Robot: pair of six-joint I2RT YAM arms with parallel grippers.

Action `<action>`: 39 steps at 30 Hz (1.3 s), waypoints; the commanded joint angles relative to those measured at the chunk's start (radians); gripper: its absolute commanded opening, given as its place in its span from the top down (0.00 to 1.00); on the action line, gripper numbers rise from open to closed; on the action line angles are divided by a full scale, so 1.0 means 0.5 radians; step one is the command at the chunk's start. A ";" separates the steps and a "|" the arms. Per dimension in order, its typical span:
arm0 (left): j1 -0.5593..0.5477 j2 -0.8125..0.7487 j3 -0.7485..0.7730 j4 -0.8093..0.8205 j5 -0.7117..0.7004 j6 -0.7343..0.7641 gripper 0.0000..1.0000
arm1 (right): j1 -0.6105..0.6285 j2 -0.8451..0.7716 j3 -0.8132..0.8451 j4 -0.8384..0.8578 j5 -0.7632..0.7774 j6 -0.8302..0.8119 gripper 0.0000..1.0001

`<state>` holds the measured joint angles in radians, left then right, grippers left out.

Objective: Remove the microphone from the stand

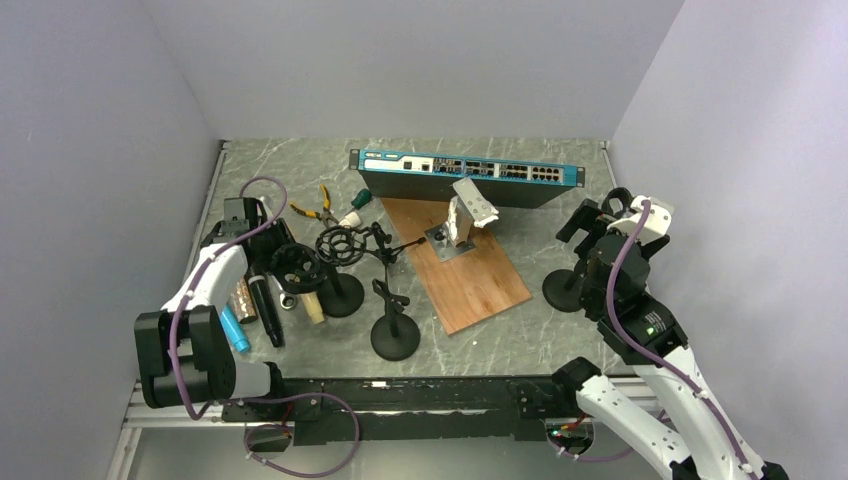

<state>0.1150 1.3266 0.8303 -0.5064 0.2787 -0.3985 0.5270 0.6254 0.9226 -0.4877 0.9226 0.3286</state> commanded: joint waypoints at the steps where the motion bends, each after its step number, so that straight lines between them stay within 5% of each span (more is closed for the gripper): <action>1: 0.003 0.019 0.019 0.111 0.075 -0.013 0.75 | 0.001 -0.064 0.026 0.113 -0.114 -0.105 0.00; 14: 0.003 -0.167 -0.054 0.088 -0.043 0.002 0.21 | 0.002 -0.033 0.111 0.095 -0.214 -0.123 0.00; 32: 0.009 -0.659 0.387 -0.124 -0.543 0.087 0.07 | 0.004 0.005 0.319 0.073 -0.358 -0.277 0.00; 36: 0.007 -0.738 0.532 -0.135 -0.541 0.149 0.07 | 0.005 0.023 0.390 0.087 -0.530 -0.337 0.00; 39: 0.009 -0.788 0.635 -0.081 -0.285 0.217 0.08 | 0.004 0.069 0.442 0.074 -0.687 -0.372 0.00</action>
<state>0.1162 0.9699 1.0664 -0.5682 0.0448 -0.3470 0.5270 0.6365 1.0821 -0.4702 0.6941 0.1909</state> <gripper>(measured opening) 0.922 0.997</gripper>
